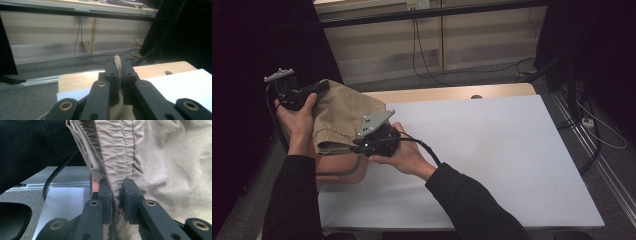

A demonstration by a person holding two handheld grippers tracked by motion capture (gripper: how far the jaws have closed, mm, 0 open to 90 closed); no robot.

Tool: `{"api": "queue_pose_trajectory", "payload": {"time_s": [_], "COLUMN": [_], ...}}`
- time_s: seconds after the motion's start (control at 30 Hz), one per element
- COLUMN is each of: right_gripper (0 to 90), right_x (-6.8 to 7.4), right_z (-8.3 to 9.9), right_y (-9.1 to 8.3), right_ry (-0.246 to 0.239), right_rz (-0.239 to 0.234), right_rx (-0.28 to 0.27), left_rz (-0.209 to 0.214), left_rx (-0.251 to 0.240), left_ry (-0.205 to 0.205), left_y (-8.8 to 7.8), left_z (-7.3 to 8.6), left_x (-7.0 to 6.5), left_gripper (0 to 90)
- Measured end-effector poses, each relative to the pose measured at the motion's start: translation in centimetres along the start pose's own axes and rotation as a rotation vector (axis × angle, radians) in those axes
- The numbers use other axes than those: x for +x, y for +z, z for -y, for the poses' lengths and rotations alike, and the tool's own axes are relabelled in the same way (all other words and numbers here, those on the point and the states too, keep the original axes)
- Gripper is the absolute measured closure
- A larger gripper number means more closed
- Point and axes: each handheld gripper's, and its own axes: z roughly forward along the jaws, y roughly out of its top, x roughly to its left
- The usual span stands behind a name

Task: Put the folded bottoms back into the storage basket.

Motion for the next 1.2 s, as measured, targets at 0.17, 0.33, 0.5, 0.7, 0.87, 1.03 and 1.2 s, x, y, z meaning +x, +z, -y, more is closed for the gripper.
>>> {"api": "queue_pose_trajectory", "payload": {"time_s": [0.17,0.33,0.5,0.7,0.87,1.03,1.2], "right_gripper": [78.6,78.7,78.7,78.7,78.7,78.7,78.7], "right_x": [0.0,-0.1,0.0,0.0,0.2,0.6,1.4], "right_z": [-0.5,-0.8,-1.3,-1.6,-1.7,-1.8,-1.6], "right_y": [0.6,1.4,2.3,3.4,4.4,5.4,6.8], "right_ry": [0.004,0.004,0.011,0.018,0.018,0.012,0.003], "right_rz": [-0.006,-0.012,-0.016,-0.022,-0.022,-0.023,-0.012], "right_rx": [-0.008,-0.007,0.005,0.014,0.021,0.032,0.049], "left_rz": [-0.018,-0.019,-0.023,-0.018,-0.019,-0.019,-0.005], "left_rx": [0.002,-0.006,0.009,0.015,0.017,0.020,0.025], "left_ry": [-0.016,-0.037,-0.034,-0.039,-0.037,-0.047,-0.071], "left_y": [-0.2,-0.3,-0.2,0.0,-0.1,-0.5,-0.4], "left_z": [0.1,0.2,0.2,0.5,0.7,1.3,2.4], "left_x": [0.9,1.7,2.3,3.3,4.0,4.9,6.2], "left_gripper": [87.0,87.0,87.0,87.1,87.1,87.1,87.1]}}
